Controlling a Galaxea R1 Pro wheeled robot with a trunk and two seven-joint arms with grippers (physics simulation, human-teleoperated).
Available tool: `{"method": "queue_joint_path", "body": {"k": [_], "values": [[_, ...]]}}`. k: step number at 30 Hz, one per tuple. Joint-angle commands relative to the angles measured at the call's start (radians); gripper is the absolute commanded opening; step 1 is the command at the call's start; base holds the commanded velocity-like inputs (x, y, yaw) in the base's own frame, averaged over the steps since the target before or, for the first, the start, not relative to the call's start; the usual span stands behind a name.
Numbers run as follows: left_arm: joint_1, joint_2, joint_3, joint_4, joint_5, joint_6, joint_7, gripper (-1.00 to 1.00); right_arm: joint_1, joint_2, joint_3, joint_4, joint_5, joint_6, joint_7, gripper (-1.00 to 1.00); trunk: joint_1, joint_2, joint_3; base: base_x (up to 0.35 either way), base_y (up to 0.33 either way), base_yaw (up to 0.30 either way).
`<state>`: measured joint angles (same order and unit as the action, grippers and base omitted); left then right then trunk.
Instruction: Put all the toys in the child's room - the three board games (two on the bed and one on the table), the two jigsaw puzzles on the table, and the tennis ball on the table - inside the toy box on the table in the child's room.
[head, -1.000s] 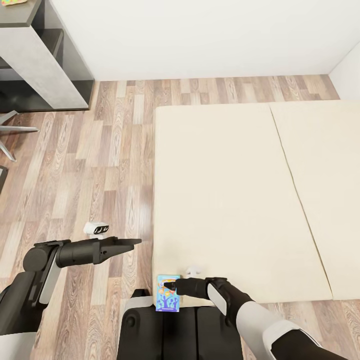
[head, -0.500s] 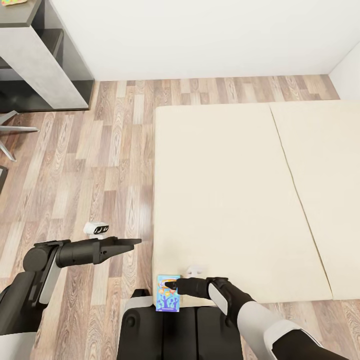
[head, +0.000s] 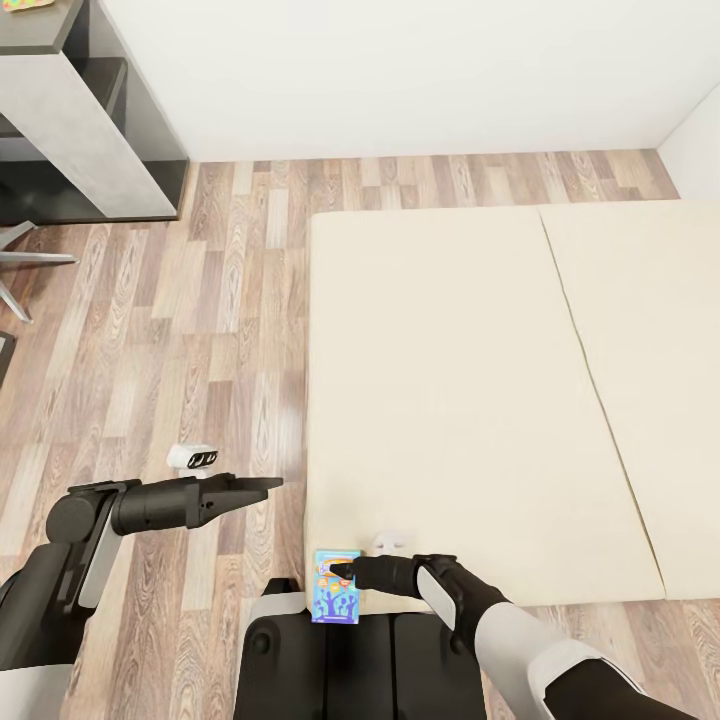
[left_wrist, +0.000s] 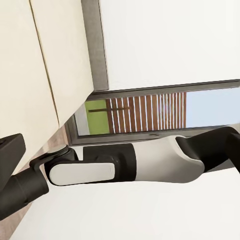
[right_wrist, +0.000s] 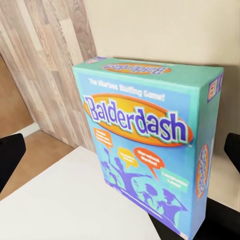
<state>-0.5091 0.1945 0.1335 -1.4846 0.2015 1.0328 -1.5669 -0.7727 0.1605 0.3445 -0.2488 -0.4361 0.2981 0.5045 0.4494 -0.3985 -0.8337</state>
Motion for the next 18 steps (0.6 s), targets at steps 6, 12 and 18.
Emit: {"method": "queue_joint_path", "body": {"k": [6, 12, 18], "values": [[0.0, 0.0, 0.0, 0.0, -0.001, 0.011, -0.004, 1.0, 0.0, 0.0, 0.004, -0.001, -0.007, 0.006, 0.0, 1.0, 0.001, -0.001, -0.001, 0.0, 0.0, 0.0], [0.0, 0.0, -0.001, 0.0, -0.001, 0.01, -0.004, 1.0, 0.0, 0.0, 0.004, -0.001, -0.007, 0.005, 0.0, 1.0, 0.001, -0.001, -0.001, 0.0, 0.0, 0.0], [0.0, 0.0, 0.0, 0.0, -0.001, 0.011, -0.004, 1.0, 0.0, 0.001, 0.004, -0.001, -0.007, 0.004, 0.0, 1.0, 0.001, -0.001, -0.001, 0.0, 0.0, 0.0]]}}
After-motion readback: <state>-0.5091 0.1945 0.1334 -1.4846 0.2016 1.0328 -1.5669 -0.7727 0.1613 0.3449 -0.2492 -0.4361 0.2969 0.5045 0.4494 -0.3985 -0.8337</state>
